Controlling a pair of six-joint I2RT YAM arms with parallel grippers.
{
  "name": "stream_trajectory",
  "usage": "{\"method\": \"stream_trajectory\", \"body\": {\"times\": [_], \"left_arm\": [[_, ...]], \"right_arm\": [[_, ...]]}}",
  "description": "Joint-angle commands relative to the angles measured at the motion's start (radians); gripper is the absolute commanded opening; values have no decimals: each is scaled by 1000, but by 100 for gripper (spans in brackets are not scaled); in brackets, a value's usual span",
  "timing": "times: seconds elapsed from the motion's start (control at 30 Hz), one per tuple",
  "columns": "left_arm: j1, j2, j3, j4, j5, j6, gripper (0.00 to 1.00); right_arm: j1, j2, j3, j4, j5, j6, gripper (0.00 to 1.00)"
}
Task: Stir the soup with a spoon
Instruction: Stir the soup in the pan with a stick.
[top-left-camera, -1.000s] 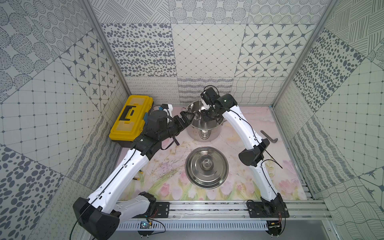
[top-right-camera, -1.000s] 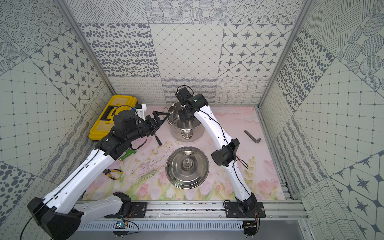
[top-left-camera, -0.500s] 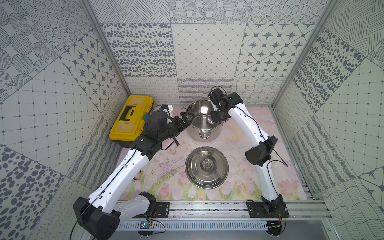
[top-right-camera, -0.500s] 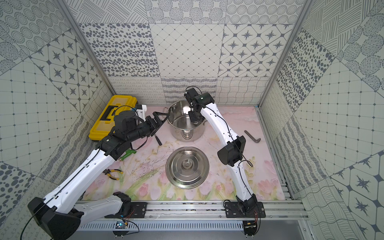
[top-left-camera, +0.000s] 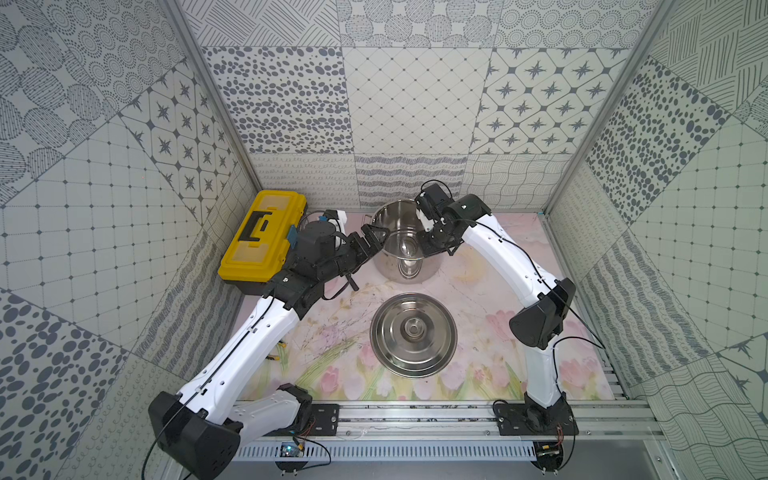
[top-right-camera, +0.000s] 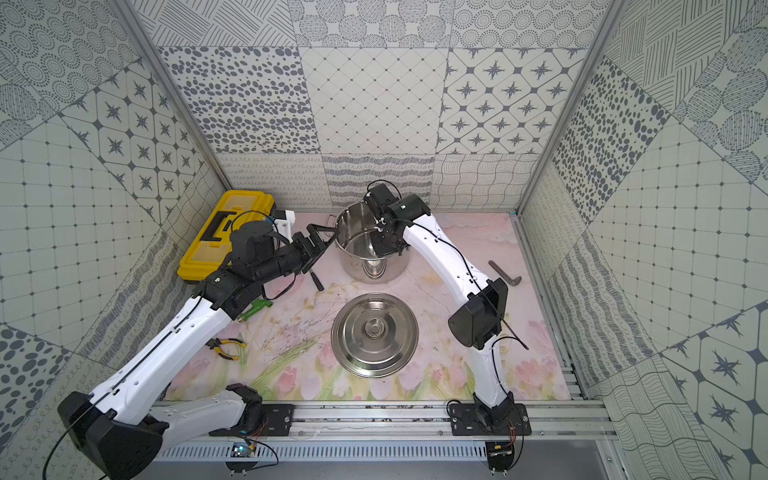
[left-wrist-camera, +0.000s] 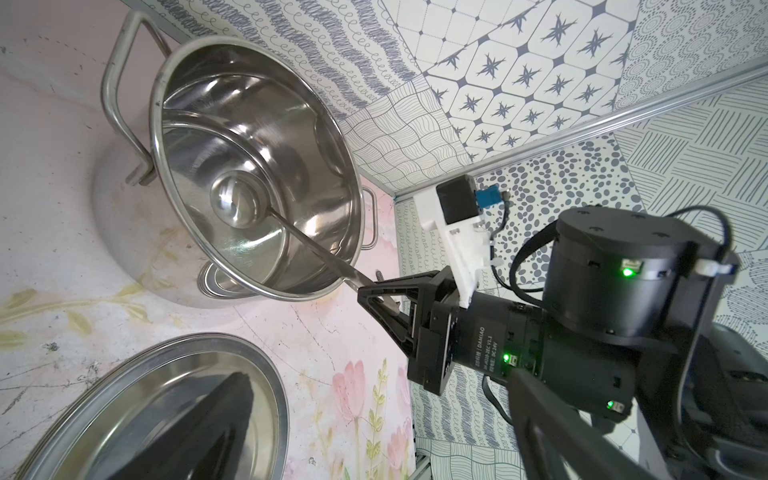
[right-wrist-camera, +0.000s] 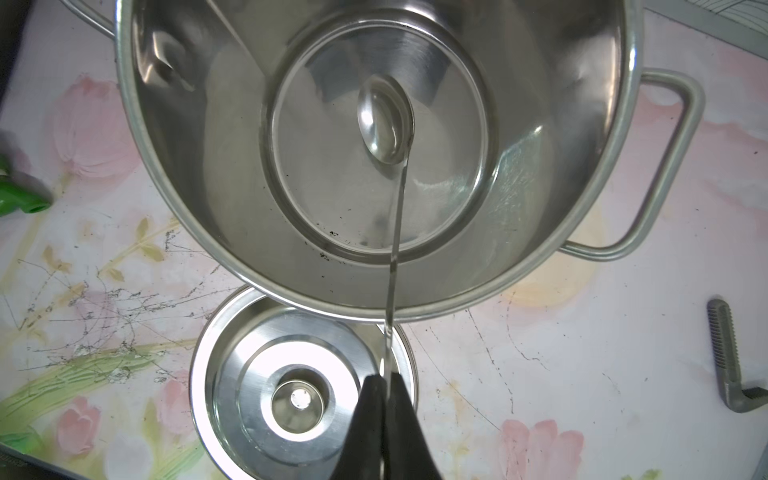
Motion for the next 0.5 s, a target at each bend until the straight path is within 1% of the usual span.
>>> {"method": "stream_trajectory", "body": {"times": [0.0, 0.27, 0.37, 0.47], "left_arm": [[1, -1, 13, 24, 24, 3, 100], [3, -9, 21, 2, 18, 13, 100], [4, -6, 27, -2, 17, 20, 99], [4, -2, 31, -2, 15, 25, 99]], "right_arm": [[5, 45, 78, 65, 0, 41, 0], [-19, 173, 296, 18, 68, 34, 0], [-43, 188, 311, -1, 92, 27, 0], [-66, 168, 277, -6, 123, 11, 0]]}}
